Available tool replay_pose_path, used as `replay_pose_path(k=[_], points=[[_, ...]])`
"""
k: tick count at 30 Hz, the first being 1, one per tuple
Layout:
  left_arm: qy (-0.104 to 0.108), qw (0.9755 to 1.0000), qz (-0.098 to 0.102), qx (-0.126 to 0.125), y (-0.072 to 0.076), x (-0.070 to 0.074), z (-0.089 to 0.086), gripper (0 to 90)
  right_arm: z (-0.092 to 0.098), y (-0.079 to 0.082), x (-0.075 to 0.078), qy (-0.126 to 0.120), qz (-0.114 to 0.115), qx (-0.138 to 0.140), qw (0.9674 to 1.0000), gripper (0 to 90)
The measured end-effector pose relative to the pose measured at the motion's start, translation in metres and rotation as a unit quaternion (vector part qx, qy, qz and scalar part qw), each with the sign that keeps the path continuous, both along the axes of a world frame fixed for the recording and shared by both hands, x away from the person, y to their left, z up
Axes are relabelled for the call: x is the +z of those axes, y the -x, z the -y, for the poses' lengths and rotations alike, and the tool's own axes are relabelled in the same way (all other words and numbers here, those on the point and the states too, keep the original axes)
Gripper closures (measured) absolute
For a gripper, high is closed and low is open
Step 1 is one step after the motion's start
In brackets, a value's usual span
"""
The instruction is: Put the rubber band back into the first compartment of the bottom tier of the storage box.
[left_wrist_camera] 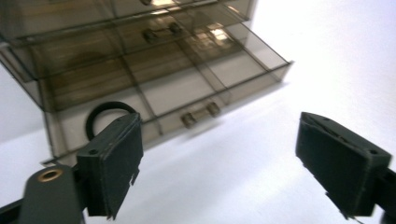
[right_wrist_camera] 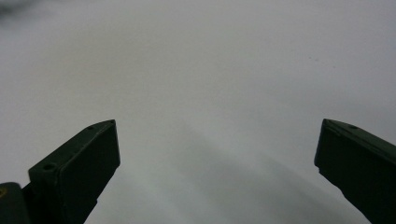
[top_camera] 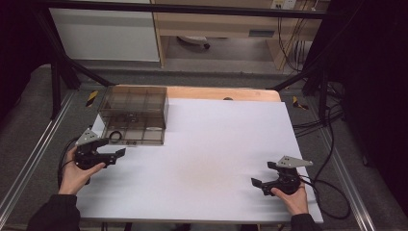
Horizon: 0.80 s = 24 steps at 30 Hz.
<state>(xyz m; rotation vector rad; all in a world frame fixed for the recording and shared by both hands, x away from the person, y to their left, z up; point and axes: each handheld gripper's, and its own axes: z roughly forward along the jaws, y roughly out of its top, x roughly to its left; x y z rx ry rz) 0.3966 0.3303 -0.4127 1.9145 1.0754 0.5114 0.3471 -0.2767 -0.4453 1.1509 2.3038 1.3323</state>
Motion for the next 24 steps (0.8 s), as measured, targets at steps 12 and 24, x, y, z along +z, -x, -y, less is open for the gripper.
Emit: replay_pose_path(k=[12, 24], points=[[0.004, 0.9996, -0.005, -0.026, 0.027, -0.021, 0.010, 9.3, 0.000, 0.000, 0.000, -0.001, 0.000, 0.002, 1.0000, 0.8], [-0.006, 0.9991, -0.013, -0.041, 0.034, -0.032, 0.015, 8.8, -0.001, 0.001, 0.000, -0.002, -0.002, 0.004, 1.0000, 0.8]])
